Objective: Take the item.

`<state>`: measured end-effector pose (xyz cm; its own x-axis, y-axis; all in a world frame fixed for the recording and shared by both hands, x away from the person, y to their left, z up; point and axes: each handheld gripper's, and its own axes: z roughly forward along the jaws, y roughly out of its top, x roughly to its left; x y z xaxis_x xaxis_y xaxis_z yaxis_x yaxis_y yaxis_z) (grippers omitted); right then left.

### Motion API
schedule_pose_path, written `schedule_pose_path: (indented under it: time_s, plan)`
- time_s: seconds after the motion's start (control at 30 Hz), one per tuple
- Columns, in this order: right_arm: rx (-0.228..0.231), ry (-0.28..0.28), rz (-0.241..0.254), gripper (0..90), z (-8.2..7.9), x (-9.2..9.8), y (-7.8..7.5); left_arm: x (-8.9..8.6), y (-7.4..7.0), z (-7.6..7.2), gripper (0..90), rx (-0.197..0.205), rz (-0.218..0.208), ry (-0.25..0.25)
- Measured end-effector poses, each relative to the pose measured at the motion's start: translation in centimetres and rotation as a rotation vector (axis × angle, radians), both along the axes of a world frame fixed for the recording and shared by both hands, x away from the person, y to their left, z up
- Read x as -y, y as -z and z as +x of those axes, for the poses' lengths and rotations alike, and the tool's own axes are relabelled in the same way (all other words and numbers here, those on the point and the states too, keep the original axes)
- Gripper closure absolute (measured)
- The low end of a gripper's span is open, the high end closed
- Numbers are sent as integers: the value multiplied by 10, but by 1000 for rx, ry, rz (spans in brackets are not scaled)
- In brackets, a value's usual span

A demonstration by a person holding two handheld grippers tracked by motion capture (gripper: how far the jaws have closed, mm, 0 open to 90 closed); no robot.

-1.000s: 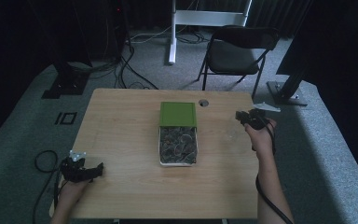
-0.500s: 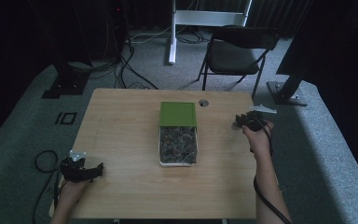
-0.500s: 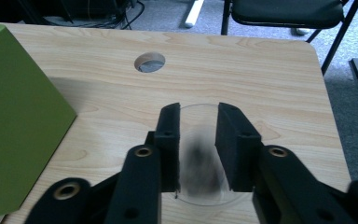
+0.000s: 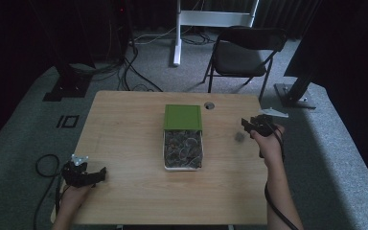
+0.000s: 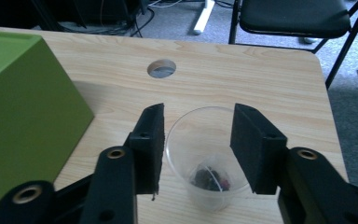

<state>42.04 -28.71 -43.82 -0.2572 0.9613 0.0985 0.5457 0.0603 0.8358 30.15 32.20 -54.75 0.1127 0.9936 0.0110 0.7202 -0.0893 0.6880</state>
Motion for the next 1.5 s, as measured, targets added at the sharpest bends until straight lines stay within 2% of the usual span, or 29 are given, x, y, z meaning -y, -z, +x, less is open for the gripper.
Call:
schedule_pose_path:
  time_s: [0.2, 0.33, 0.5, 0.77, 1.07, 1.17, 1.23, 1.33, 1.5]
  plan:
    - [-2, -12, 8, 464, -9, 1, 2, 0, 0, 0, 3, 0, 0, 0]
    - [-6, -14, 6, 382, -16, 1, 5, 0, 0, 0, 3, 0, 0, 0]
    - [4, -6, -11, 285, -24, 0, 9, 0, 0, 0, 3, 0, 0, 0]
    - [31, 13, 11, 148, -38, 2, 15, 0, 0, 0, 3, 0, 0, 0]
    - [20, 0, 26, 137, -52, 5, 26, 0, 0, 0, 3, 0, 0, 0]
    - [26, -5, 5, 137, -57, 6, 29, 0, 0, 0, 3, 0, 0, 0]
    - [22, -9, 12, 137, -60, 6, 31, 0, 0, 0, 3, 0, 0, 0]
    - [16, -23, -15, 137, -66, 7, 35, 0, 0, 0, 3, 0, 0, 0]
    - [9, -30, 2, 132, -74, 8, 43, 0, 0, 0, 3, 0, 0, -1]
